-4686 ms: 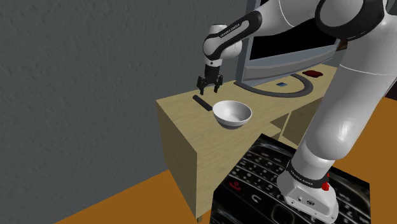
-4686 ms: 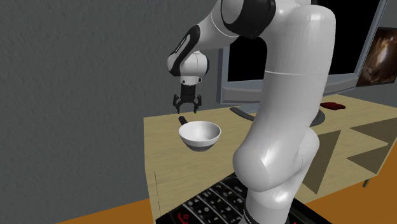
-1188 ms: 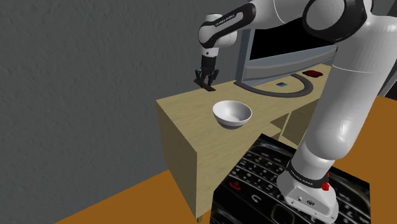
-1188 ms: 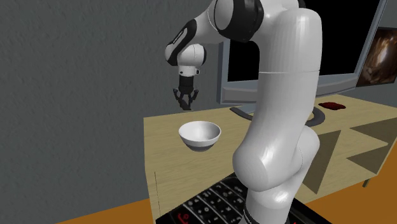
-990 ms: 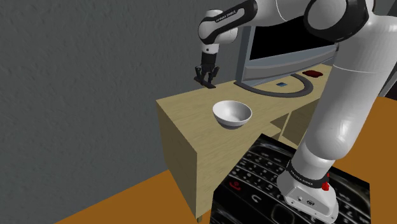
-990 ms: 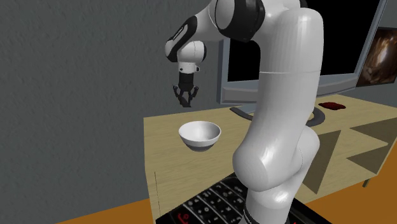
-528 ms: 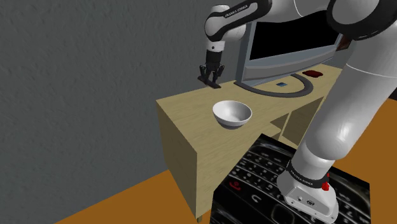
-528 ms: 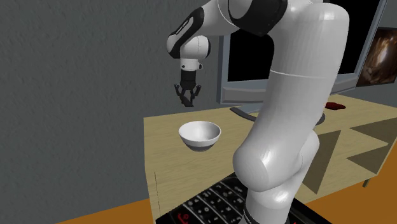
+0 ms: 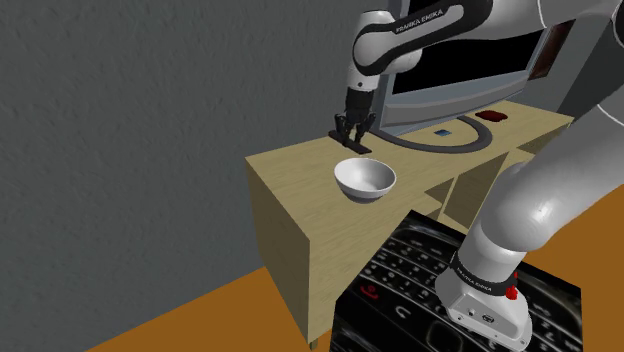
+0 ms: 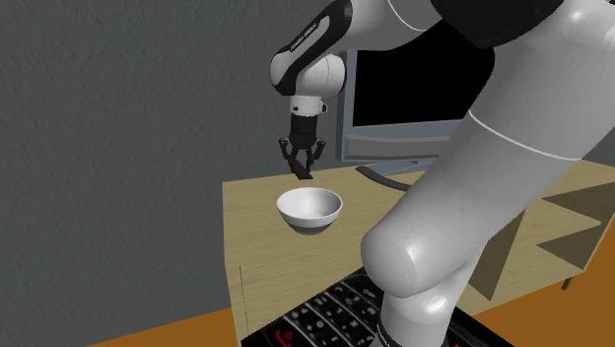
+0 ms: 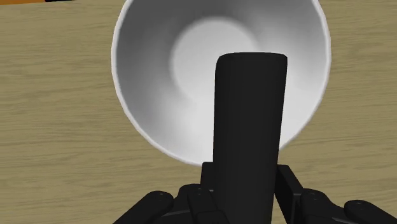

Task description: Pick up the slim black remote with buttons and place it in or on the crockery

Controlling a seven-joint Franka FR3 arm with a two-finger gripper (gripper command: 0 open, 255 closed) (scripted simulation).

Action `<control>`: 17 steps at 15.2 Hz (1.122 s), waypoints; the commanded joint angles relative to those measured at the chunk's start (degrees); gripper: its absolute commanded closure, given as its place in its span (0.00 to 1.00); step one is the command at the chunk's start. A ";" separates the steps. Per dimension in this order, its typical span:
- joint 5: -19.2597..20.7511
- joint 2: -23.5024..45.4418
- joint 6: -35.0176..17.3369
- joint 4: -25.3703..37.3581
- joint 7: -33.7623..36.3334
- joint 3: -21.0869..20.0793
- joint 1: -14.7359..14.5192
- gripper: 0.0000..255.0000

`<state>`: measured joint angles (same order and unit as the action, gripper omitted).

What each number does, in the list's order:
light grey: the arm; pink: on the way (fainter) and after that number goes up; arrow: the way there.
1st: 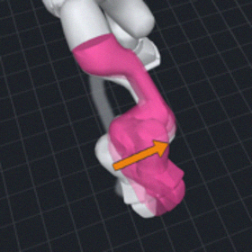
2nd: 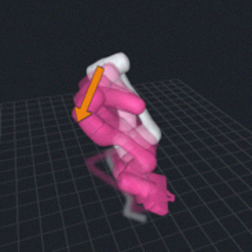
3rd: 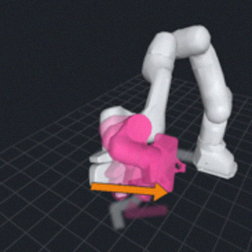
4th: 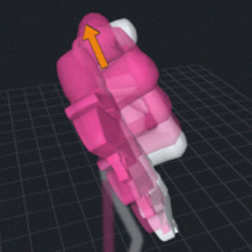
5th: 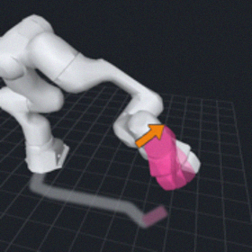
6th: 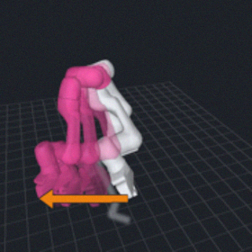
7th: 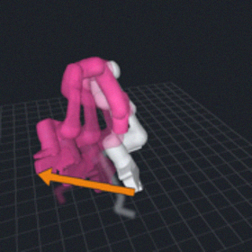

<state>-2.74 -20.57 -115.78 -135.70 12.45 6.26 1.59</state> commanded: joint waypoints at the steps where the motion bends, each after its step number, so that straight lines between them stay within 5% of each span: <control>1: 0.35 -4.96 0.59 -4.28 0.75 -0.51 0.08 1.00; 6: 0.70 -17.66 3.22 -14.27 2.37 -1.82 0.40 1.00; 17: 0.51 -14.30 -6.91 -21.06 1.58 -1.45 0.30 1.00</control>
<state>-2.16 -35.54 -121.53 -156.32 14.06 4.81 1.96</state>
